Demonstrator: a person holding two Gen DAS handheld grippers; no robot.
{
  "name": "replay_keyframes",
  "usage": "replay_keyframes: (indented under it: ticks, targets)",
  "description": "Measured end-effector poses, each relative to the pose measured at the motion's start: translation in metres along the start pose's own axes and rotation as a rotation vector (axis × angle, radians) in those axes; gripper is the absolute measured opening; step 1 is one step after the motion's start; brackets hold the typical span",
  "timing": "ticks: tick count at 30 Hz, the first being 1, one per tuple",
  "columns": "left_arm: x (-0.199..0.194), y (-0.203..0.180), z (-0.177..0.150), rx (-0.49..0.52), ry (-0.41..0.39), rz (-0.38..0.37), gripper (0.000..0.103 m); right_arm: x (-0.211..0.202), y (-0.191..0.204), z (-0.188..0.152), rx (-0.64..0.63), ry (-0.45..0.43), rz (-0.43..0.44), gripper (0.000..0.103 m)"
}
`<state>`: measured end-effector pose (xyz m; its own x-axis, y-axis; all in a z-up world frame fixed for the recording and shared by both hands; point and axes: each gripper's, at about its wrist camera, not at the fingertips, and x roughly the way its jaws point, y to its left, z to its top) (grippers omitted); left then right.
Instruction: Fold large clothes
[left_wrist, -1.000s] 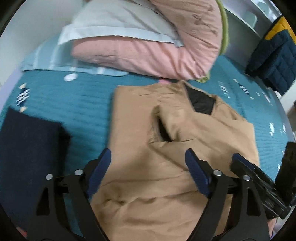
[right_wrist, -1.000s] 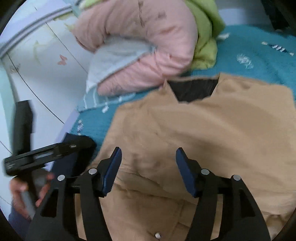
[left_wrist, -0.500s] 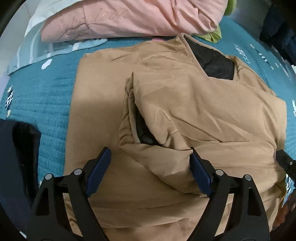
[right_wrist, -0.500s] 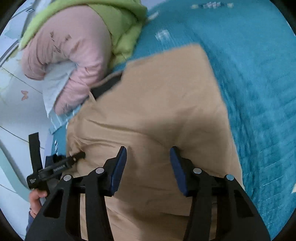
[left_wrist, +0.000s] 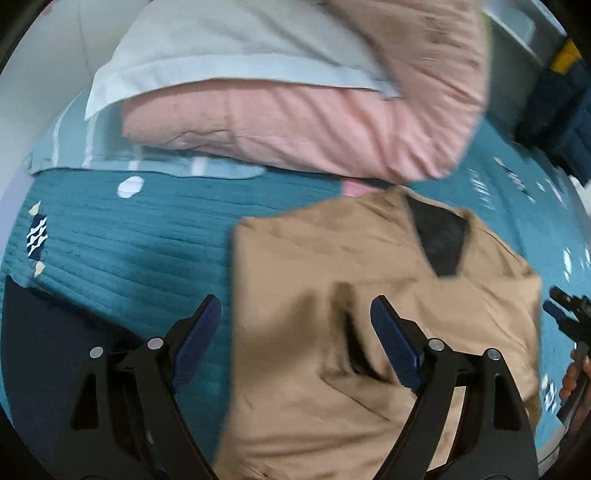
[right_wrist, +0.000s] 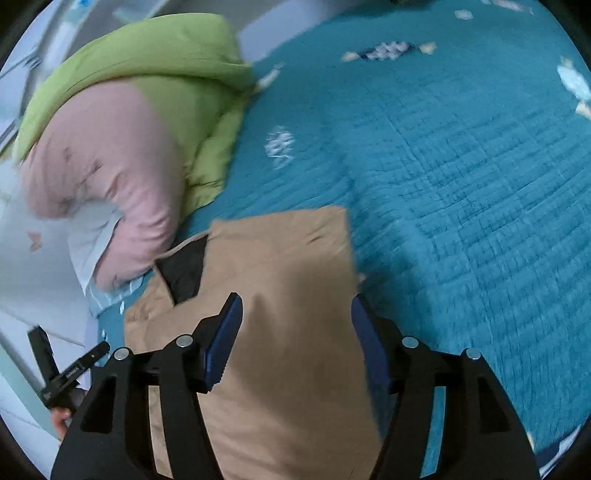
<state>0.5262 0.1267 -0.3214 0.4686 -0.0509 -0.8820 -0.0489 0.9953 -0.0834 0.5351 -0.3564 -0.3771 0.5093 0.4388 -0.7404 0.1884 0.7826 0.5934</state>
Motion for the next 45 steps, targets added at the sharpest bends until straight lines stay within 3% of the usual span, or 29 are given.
replay_keyframes:
  ticks: [4, 10, 15, 17, 18, 20, 23, 28, 33, 36, 40, 45]
  targets:
    - [0.032, 0.028, 0.014, -0.1, 0.06, 0.016, 0.084, 0.02, -0.011, 0.014, 0.031, 0.018, 0.054, 0.059]
    - [0.074, 0.036, 0.023, -0.124, 0.14, 0.024, 0.084, 0.048, -0.021, 0.024, 0.075, 0.085, 0.086, 0.059]
    - [0.094, 0.033, 0.031, -0.138, 0.144, 0.007, 0.081, 0.057, -0.022, 0.029, 0.069, 0.095, 0.124, 0.056]
    - [0.098, 0.026, 0.032, -0.116, 0.146, -0.004, 0.053, 0.06, -0.021, 0.03, 0.065, 0.102, 0.115, 0.05]
    - [0.097, 0.022, 0.032, -0.104, 0.134, 0.011, 0.04, 0.06, -0.021, 0.03, 0.059, 0.102, 0.106, 0.035]
    - [0.094, 0.013, 0.031, -0.06, 0.125, 0.016, 0.024, 0.057, -0.018, 0.028, 0.035, 0.097, 0.1, 0.019]
    - [0.078, 0.012, 0.031, -0.053, 0.092, -0.013, 0.016, 0.043, -0.007, 0.024, -0.012, 0.049, 0.121, 0.015]
    - [0.028, 0.016, 0.024, -0.057, 0.002, -0.106, 0.015, -0.004, 0.017, 0.012, -0.062, -0.041, 0.197, 0.015]
    - [-0.046, 0.006, -0.004, -0.009, -0.094, -0.171, 0.015, -0.064, 0.046, -0.01, -0.103, -0.081, 0.238, 0.015]
    - [-0.083, -0.007, -0.036, 0.021, -0.12, -0.186, 0.015, -0.101, 0.066, -0.033, -0.147, -0.081, 0.258, 0.015]
    - [-0.131, 0.009, -0.081, 0.077, -0.132, -0.202, 0.015, -0.148, 0.082, -0.073, -0.221, -0.033, 0.244, 0.015]
    - [-0.162, 0.031, -0.152, 0.113, -0.108, -0.224, 0.015, -0.192, 0.075, -0.137, -0.268, 0.04, 0.207, 0.015]
